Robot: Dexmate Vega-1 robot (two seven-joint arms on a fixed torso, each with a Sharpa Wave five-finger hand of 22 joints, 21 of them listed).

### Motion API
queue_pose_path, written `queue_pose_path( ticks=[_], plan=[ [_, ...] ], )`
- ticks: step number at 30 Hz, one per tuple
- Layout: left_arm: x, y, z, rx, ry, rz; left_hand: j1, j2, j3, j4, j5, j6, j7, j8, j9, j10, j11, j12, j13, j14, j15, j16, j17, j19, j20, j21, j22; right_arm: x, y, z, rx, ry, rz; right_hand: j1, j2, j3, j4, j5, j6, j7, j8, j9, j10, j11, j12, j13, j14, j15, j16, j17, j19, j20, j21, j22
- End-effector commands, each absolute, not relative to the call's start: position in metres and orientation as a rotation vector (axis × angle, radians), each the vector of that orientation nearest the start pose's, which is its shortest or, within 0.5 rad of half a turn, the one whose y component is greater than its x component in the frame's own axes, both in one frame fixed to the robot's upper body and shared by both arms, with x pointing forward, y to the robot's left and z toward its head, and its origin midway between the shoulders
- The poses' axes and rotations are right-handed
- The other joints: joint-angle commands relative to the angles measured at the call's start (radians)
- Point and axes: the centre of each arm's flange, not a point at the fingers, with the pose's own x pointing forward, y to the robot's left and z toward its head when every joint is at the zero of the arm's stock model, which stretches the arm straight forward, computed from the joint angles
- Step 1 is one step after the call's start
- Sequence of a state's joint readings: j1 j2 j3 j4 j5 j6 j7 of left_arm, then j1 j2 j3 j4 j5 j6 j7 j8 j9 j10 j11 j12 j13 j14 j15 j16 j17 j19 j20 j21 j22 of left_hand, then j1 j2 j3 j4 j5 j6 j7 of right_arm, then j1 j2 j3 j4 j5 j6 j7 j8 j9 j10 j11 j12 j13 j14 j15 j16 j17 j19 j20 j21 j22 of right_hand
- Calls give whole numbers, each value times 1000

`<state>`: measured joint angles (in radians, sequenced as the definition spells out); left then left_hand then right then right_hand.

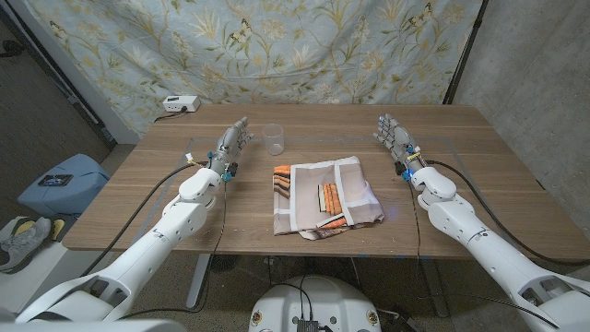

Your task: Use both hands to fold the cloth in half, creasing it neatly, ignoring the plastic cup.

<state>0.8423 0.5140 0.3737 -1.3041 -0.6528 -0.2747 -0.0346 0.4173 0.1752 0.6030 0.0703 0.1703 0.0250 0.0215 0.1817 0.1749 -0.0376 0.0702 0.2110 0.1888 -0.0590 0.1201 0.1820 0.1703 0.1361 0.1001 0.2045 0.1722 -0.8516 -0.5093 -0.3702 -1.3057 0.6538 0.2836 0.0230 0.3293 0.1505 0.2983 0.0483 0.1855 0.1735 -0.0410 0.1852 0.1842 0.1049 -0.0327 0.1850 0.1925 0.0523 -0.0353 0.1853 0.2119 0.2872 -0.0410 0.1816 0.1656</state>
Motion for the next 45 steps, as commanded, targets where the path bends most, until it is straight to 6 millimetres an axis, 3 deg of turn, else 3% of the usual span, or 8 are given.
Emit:
queue_pose_path(
  ticks=[1, 21, 35, 45],
  plan=[
    [651, 285, -36, -24, -562, -232, 13, -1, 9, -5, 5, 11, 0, 7, 2, 2, 11, 7, 1, 1, 8, 5, 2, 12, 0, 6, 4, 648, -290, -40, 55, -568, 194, 8, -1, 6, -3, 7, 11, 0, 6, 3, 8, 2, 5, 2, 4, -19, 6, 4, 10, -53, 6, 4],
    [622, 304, -47, -1, -578, -187, 26, -2, 10, -30, 6, 15, 1, 4, 2, 4, 12, 4, 1, 0, 11, 0, 1, 12, -1, 3, 3, 649, -273, -36, 17, -582, 218, 6, -4, 8, -6, 5, 8, 1, 5, 2, 3, 2, 4, 2, -1, -15, 6, 2, 6, -51, 6, 4],
    [602, 305, -43, 40, -610, -195, 31, -5, 7, -44, 6, 15, 1, 3, 2, 8, 13, 4, 1, 0, 11, -1, 1, 13, 0, 2, 3, 656, -262, -28, -7, -599, 247, 12, -7, 13, -15, 5, 7, 1, 5, 2, 0, 1, 5, 1, -2, -13, 7, -2, 4, -50, 6, 4],
    [595, 299, -45, 70, -618, -203, 37, -7, 7, -55, 7, 17, 1, 3, 2, 8, 12, 2, 0, 2, 9, -2, 0, 16, -1, 1, 3, 657, -266, -22, -39, -619, 248, 13, -6, 14, -19, 4, 7, 1, 6, 2, -1, 1, 5, 1, -4, -13, 7, -3, 3, -49, 6, 4]
  ],
)
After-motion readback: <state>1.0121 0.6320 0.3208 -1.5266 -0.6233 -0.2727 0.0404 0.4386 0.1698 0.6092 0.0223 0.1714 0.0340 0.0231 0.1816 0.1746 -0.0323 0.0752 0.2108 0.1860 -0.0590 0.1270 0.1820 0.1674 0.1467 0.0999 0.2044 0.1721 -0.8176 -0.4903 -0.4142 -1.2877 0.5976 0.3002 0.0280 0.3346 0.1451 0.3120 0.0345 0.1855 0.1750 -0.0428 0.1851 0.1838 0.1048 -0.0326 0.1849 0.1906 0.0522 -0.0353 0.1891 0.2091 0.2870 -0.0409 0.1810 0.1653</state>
